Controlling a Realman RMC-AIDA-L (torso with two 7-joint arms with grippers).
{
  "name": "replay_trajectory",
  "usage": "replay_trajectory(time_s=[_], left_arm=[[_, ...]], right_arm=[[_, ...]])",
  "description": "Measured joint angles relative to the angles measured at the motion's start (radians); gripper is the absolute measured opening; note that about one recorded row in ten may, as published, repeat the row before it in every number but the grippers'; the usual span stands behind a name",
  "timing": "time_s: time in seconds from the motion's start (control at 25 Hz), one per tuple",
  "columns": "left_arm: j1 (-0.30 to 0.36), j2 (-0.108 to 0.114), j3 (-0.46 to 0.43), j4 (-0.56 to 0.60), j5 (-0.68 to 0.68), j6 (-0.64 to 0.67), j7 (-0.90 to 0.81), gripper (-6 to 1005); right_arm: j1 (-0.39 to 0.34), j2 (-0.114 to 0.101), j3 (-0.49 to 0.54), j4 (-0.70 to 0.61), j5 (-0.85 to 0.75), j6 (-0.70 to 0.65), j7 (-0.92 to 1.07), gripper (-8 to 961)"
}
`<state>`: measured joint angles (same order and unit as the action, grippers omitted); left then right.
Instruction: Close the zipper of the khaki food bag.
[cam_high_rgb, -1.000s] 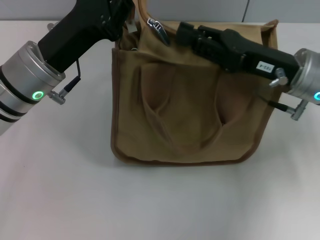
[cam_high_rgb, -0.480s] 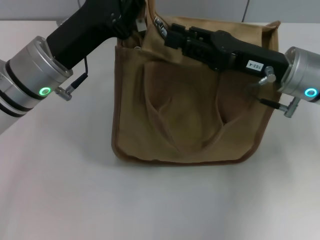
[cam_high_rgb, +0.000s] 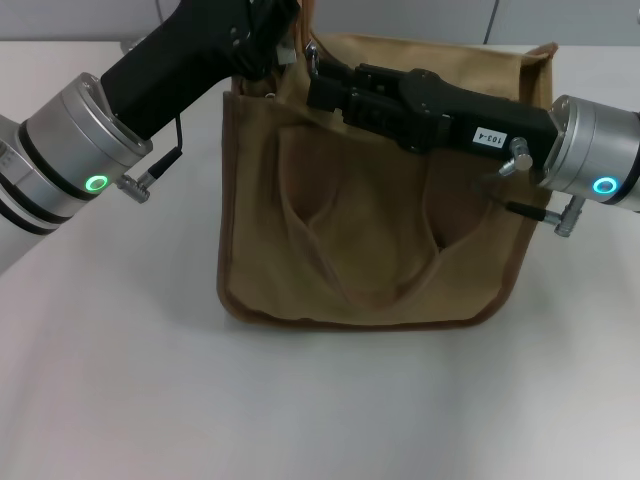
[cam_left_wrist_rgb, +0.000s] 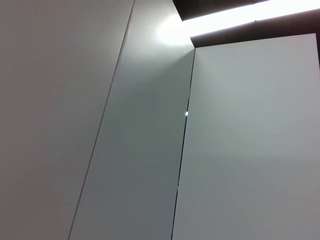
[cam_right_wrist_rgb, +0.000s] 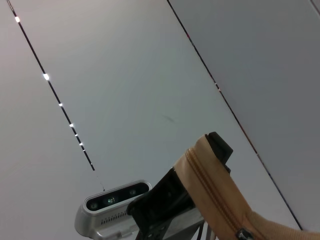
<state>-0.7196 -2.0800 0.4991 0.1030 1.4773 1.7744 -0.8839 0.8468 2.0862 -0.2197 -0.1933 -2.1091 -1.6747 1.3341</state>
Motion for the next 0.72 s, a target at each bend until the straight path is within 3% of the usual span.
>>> replay_trajectory(time_s=[0.72], left_arm=[[0.004, 0.0, -0.001, -0.011, 0.0, -0.003, 0.003, 25]], right_arm=[[0.02, 0.0, 0.001, 0.025, 0.001, 0.022, 0.018, 313]])
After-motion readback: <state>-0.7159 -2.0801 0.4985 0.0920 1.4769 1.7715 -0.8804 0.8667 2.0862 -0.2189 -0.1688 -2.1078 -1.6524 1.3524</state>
